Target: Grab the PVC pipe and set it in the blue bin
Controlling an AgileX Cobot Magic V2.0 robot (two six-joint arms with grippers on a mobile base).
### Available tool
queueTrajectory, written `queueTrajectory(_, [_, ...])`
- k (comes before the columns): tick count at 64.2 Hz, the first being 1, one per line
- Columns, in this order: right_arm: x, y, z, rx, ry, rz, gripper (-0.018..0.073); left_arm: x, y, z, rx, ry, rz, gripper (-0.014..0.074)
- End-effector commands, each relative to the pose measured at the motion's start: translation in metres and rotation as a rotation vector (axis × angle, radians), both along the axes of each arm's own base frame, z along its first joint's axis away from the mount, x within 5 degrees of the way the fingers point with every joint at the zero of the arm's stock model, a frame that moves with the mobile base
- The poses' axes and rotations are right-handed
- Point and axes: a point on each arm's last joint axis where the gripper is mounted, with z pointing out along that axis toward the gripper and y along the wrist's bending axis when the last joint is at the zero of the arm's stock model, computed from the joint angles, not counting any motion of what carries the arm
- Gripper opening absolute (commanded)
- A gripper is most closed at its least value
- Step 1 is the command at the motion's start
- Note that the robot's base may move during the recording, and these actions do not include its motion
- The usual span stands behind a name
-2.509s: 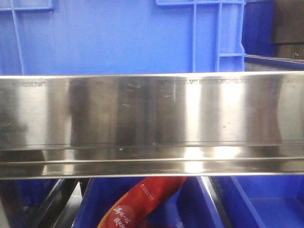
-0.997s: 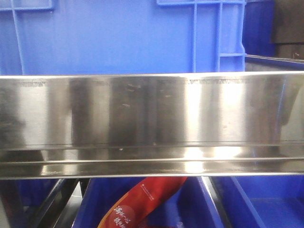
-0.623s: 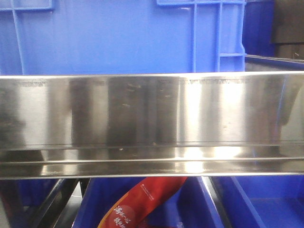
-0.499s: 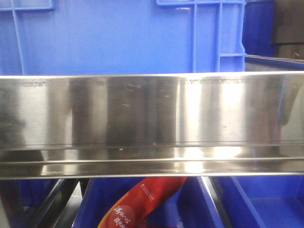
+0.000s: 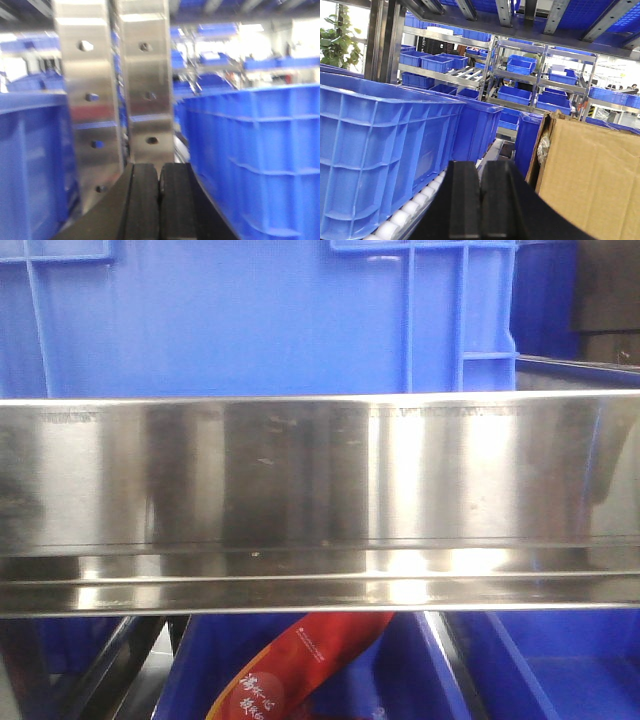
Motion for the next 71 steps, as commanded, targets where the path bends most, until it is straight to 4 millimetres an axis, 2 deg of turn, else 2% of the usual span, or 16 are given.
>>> queueTrajectory(1, [-0.001, -0.001, 0.001, -0.003, -0.024, -0.013, -0.0162, 0.0, 0.001, -0.002, -0.034, -0.029, 0.021, -0.0111])
queueTrajectory(15, [-0.001, -0.001, 0.001, -0.003, -0.024, -0.013, -0.0162, 0.002, 0.004, -0.007, -0.033, -0.017, 0.072, -0.0111])
queueTrajectory(35, [-0.001, -0.001, 0.001, -0.003, -0.024, -0.013, -0.0162, 0.008, 0.004, -0.033, -0.033, -0.006, 0.074, -0.0111])
queueTrajectory(40, [-0.001, -0.001, 0.001, -0.003, -0.024, -0.013, -0.0162, 0.007, 0.004, -0.029, -0.032, -0.055, 0.073, -0.0111])
queueTrajectory(71, [-0.001, -0.001, 0.001, -0.003, -0.024, -0.013, -0.0162, 0.007, 0.01, -0.033, -0.039, -0.004, 0.174, -0.0111])
